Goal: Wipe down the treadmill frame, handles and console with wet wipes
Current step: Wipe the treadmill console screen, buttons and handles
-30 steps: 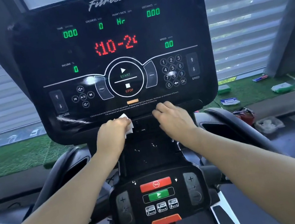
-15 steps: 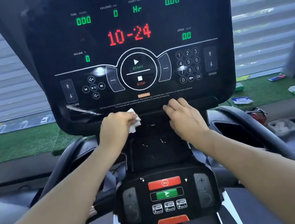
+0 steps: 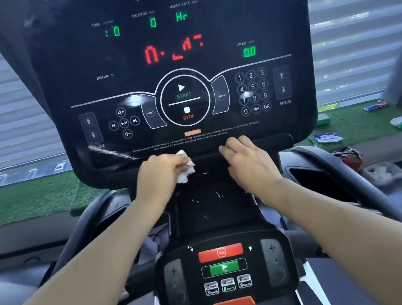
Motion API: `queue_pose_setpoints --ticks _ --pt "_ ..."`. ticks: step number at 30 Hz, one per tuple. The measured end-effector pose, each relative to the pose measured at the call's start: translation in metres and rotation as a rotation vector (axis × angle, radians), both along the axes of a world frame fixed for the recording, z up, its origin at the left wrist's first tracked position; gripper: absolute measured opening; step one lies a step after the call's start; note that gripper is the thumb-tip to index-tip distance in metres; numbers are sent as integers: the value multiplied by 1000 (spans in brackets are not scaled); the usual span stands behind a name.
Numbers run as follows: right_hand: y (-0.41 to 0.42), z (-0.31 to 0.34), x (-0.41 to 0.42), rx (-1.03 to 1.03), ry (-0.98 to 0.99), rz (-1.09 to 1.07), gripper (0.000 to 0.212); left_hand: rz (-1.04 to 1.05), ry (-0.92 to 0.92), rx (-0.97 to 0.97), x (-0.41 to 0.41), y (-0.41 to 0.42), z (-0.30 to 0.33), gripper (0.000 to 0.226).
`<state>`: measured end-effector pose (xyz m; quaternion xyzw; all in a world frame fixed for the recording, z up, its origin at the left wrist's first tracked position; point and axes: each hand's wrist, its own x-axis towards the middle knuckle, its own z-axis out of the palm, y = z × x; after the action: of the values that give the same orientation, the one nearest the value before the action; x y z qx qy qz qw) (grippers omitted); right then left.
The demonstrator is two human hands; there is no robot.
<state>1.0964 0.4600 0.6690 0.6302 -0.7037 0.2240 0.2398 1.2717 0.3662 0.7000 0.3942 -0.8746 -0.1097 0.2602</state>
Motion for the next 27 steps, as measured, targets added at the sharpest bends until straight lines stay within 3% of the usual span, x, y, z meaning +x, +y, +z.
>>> queue_pose_setpoints --ticks 8,12,17,20,24,27 --pt "-2 1 7 -18 46 -49 37 -29 -29 -152 -12 3 -11 15" --pt "-4 3 6 5 117 -69 36 -55 -54 -143 -24 6 -13 19" --pt "-3 1 4 44 154 -89 43 2 -22 -29 33 -6 -7 26" --pt "-5 1 6 38 154 -104 40 26 -147 -93 38 -13 -7 36" --pt "-5 2 8 43 146 -122 42 -40 -117 -138 7 -5 -16 20" --pt "-4 3 9 60 134 -127 43 -118 -87 -118 -8 2 -20 22"
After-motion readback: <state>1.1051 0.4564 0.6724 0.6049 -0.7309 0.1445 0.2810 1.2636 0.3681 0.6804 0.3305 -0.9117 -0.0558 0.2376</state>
